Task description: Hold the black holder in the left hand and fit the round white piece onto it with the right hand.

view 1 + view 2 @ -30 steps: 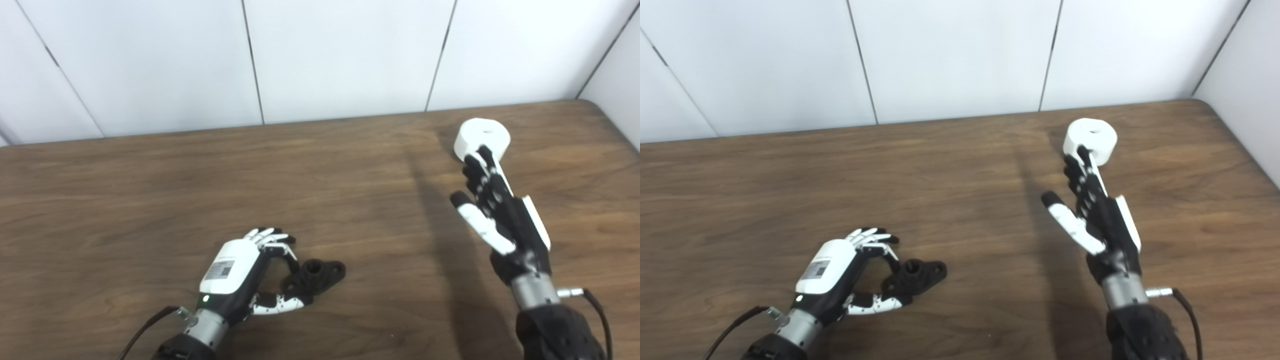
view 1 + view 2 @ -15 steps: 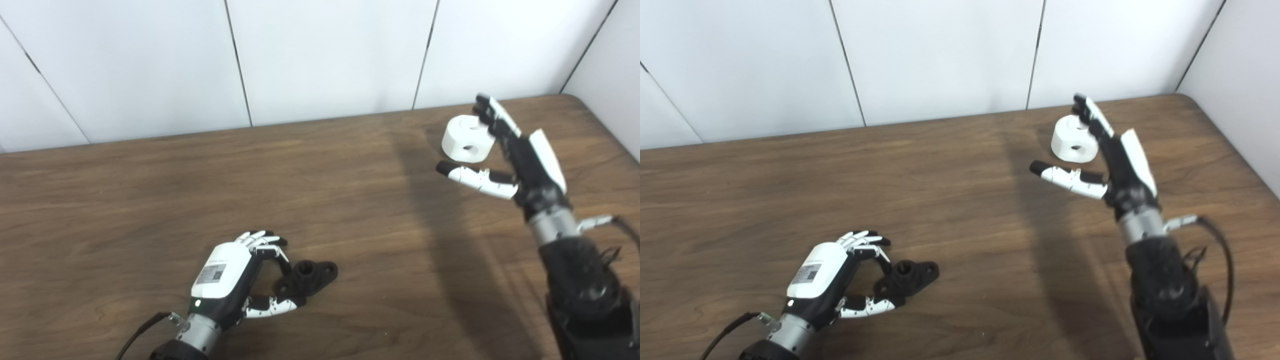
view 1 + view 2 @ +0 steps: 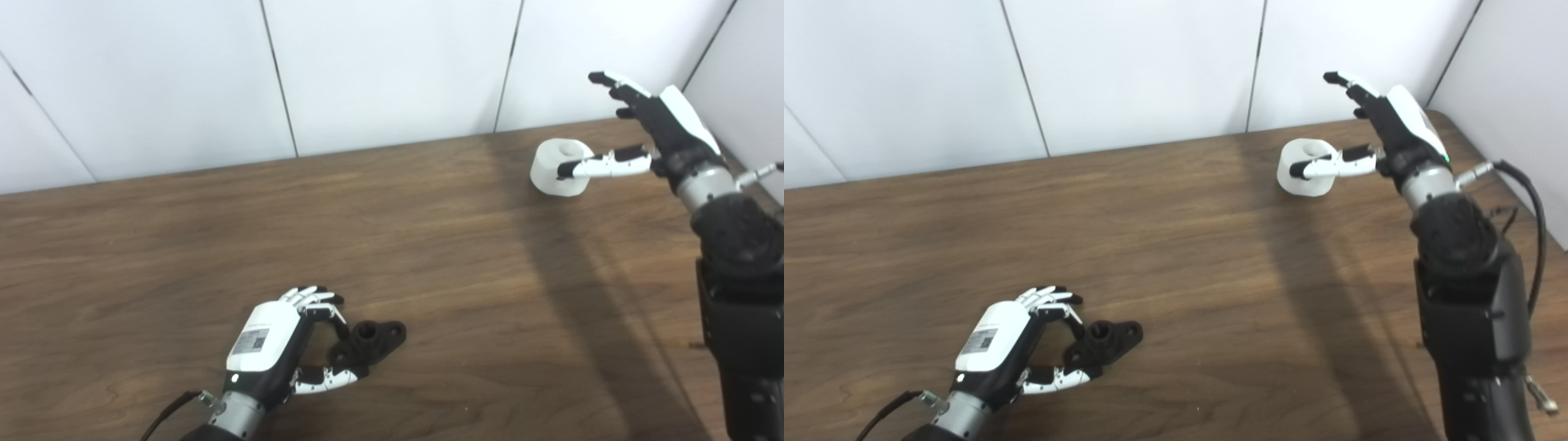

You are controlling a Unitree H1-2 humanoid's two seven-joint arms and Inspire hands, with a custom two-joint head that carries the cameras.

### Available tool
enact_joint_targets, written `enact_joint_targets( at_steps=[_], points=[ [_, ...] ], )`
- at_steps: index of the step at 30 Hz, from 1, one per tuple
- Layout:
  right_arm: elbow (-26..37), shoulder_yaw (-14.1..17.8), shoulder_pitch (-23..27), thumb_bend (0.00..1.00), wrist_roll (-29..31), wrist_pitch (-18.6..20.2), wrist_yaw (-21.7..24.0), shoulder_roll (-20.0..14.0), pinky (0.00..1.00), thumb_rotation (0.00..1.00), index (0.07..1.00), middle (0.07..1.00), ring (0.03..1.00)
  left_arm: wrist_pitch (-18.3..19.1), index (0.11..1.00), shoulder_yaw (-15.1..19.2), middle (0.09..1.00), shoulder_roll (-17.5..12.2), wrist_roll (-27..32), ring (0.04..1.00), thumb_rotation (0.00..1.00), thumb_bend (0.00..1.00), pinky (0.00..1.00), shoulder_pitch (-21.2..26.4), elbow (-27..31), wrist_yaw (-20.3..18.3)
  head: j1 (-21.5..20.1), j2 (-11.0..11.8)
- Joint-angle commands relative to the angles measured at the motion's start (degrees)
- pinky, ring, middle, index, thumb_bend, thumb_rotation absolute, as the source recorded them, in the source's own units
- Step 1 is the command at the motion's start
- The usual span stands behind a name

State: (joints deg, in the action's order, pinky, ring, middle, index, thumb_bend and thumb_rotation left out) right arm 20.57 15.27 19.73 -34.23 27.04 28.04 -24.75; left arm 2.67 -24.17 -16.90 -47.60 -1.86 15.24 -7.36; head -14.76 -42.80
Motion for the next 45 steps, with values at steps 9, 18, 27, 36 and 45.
enact_joint_targets(
  at_steps=[9,18,27,36,45],
  points=[
    [-8.85,-4.19,6.88,0.86,-7.73,-0.14,4.08,-6.77,0.89,0.23,0.879,0.932,0.944,1.92,0.489,-1.48,0.798,-0.67,-1.29,0.878,0.06,0.51,0.90,-1.53,0.03,-5.62,0.23,-0.08],
    [-16.64,-8.17,9.43,0.90,-8.97,-0.17,3.50,-10.11,0.88,0.22,0.882,0.948,0.980,0.80,0.487,-1.31,0.783,0.10,-1.32,0.864,0.06,0.52,0.89,-1.77,-0.85,-3.69,2.72,0.25],
    [-21.95,-11.67,11.45,0.90,-8.80,-0.15,3.47,-12.32,0.87,0.25,0.882,0.954,0.985,0.86,0.489,-1.41,0.791,0.39,-1.62,0.874,0.06,0.52,0.89,-1.96,-0.77,-4.05,3.06,0.59],
    [-26.20,-12.87,14.08,0.91,-8.13,-0.14,2.99,-12.24,0.87,0.22,0.878,0.933,0.957,1.76,0.489,-1.51,0.800,0.49,-1.50,0.884,0.06,0.51,0.91,-2.14,-0.20,-5.47,3.79,0.82],
    [-27.62,-12.78,15.77,0.93,-10.06,-0.13,4.95,-10.59,0.88,0.21,0.842,0.938,0.957,2.09,0.489,-1.35,0.804,0.50,-1.57,0.890,0.06,0.51,0.91,-2.34,0.05,-5.47,4.12,0.99]
  ],
)
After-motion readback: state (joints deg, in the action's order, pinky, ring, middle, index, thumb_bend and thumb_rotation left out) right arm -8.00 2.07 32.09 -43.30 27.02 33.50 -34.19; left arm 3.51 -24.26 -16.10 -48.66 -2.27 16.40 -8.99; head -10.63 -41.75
